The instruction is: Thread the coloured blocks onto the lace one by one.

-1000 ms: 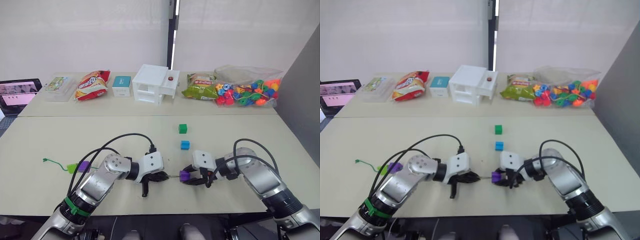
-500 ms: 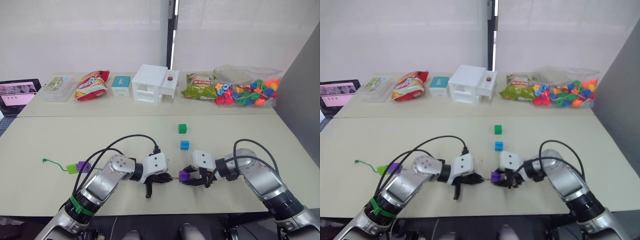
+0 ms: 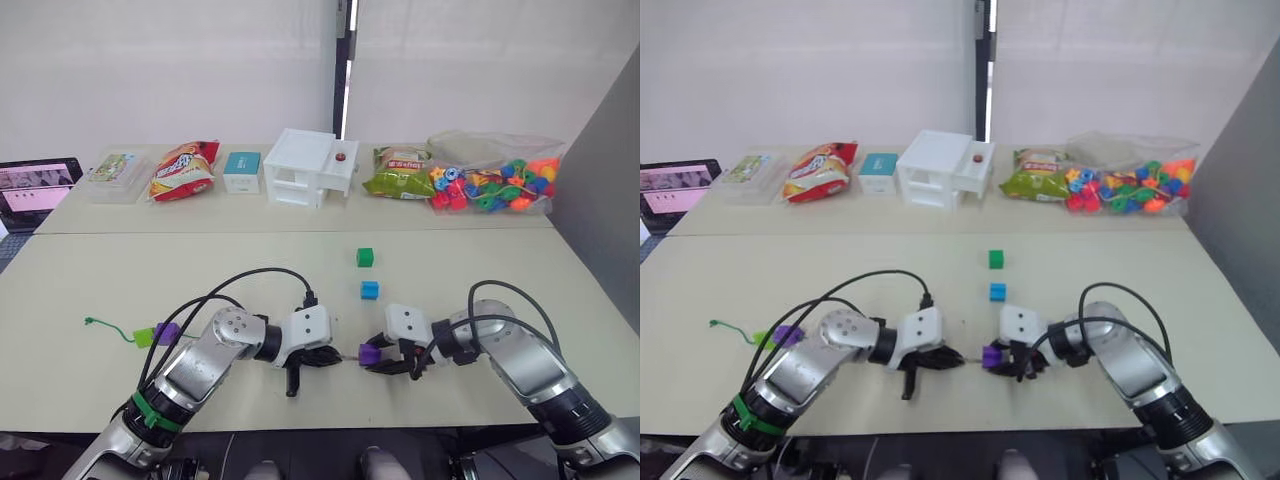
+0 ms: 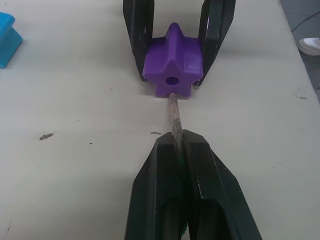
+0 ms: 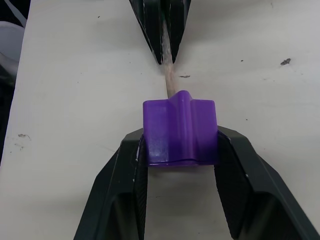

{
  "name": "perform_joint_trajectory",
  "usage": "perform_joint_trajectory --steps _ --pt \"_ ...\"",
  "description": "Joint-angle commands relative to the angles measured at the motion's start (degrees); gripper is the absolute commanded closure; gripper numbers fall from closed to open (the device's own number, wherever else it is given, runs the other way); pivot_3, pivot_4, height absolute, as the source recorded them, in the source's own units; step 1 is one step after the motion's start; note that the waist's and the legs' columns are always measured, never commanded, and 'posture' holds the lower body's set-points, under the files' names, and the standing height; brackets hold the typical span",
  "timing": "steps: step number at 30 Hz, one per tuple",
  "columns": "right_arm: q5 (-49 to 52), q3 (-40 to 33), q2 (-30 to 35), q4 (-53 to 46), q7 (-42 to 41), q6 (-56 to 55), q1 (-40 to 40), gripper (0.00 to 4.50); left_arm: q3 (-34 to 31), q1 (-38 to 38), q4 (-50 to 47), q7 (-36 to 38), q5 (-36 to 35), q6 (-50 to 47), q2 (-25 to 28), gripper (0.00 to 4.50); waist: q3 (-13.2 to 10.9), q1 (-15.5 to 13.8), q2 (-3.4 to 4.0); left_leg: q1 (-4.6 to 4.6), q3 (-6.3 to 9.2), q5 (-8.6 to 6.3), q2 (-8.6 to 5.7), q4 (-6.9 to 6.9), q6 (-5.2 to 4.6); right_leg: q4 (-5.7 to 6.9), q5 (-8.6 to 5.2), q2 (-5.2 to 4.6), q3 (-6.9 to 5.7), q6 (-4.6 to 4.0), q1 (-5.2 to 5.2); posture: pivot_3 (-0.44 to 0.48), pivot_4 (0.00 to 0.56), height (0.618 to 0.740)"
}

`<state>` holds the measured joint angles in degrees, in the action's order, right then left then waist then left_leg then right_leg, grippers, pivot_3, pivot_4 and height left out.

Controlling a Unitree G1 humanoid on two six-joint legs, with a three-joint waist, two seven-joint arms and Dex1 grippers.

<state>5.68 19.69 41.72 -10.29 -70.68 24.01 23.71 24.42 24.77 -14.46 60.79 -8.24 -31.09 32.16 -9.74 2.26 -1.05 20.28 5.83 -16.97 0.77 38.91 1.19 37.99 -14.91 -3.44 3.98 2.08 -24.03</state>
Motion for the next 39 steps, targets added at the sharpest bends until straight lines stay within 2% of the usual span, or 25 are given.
perform_joint_trajectory --steps 1,17,35,39 --pt "-0.79 1.34 0.58 -0.45 0.13 0.56 -0.91 3.15 -1.93 0.24 -4.38 -0.15 -2.43 -0.56 -0.35 4.5 0.0 -0.03 0.0 0.0 0.0 0.0 0.0 0.0 0.0 0.0 0.0 0.0 0.0 0.0 0.01 0.0 0.15 0.74" --pt "-1.36 1.73 1.03 0.05 -0.12 -0.02 -0.8 3.15 -4.06 -2.81 -6.41 -0.64 -4.01 -1.41 2.24 4.5 0.0 -0.01 0.0 -0.02 0.0 0.0 0.0 0.0 0.0 -0.02 0.0 0.0 0.0 0.0 0.04 0.0 0.15 0.74" --pt "-0.83 1.55 1.74 -1.31 -0.37 1.0 -1.25 3.15 -2.2 -1.64 -5.39 -1.85 -3.86 -1.55 -0.25 4.5 0.0 -0.41 0.0 -0.02 0.0 0.0 -0.01 0.01 0.0 -0.05 0.0 -0.01 0.0 0.0 0.06 0.0 0.15 0.74" --pt "-0.65 1.34 1.91 -1.82 -0.16 1.53 -1.52 3.15 -0.61 -0.25 -4.16 -2.06 -3.33 -1.33 -2.17 4.5 0.0 -0.82 0.0 -0.01 0.0 0.0 -0.02 0.01 0.0 -0.09 0.0 -0.01 -0.01 0.0 0.08 0.0 0.15 0.74"
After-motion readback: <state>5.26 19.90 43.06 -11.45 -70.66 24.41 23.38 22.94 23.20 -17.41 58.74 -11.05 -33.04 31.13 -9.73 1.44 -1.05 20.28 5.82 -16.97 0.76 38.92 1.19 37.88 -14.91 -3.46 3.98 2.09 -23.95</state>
